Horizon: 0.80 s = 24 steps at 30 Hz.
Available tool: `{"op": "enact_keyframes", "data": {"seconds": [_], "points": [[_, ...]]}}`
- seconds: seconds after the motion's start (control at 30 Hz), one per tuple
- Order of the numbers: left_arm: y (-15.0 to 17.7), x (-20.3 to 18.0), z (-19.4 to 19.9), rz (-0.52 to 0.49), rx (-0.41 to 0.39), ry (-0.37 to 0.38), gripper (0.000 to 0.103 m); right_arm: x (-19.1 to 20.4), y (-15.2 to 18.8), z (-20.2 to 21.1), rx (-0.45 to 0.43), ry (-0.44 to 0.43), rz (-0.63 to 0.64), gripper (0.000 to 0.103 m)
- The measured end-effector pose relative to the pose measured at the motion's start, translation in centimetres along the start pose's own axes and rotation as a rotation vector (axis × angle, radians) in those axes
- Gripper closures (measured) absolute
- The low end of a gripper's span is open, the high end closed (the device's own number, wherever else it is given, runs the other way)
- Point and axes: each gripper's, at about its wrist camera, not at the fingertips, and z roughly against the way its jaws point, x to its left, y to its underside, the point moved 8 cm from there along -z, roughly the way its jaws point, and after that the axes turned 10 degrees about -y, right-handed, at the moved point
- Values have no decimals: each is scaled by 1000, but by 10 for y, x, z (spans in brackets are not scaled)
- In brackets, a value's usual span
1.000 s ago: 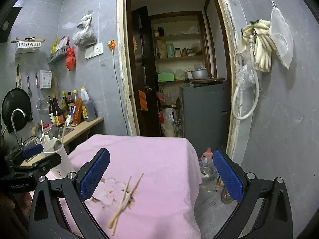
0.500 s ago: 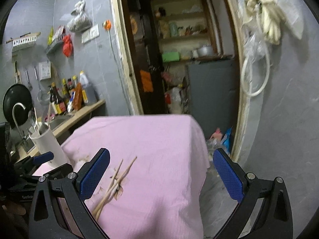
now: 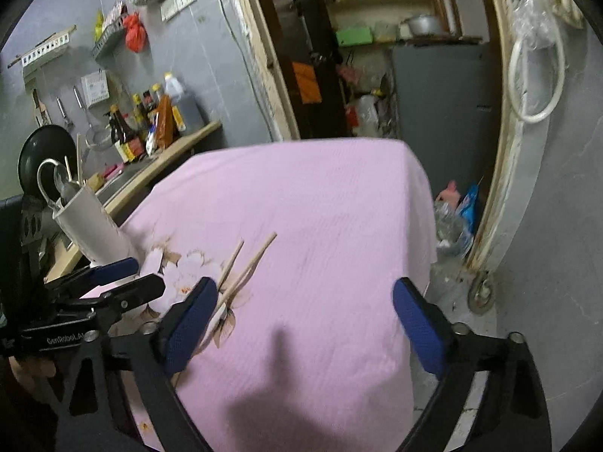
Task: Organize utensils
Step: 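Move both grippers back to the two remaining wooden chopsticks, then grasp one wooden chopstick with the left gripper while the right gripper grasps the other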
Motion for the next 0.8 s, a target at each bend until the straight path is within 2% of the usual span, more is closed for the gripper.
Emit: {"op": "enact_keyframes", "data": {"seconds": [0.13, 0.27, 0.53, 0.8], "points": [[2, 3, -6, 26, 27, 16, 39, 4, 3, -21, 58, -7, 7, 37], [4, 6, -8, 48, 40, 28, 49, 20, 3, -40, 104, -29, 28, 39], [9, 16, -16, 114, 78, 36, 51, 39, 9, -59, 178, -58, 67, 39], [11, 17, -19, 136, 83, 45, 51, 44, 17, -63, 232, -22, 108, 39]]}}
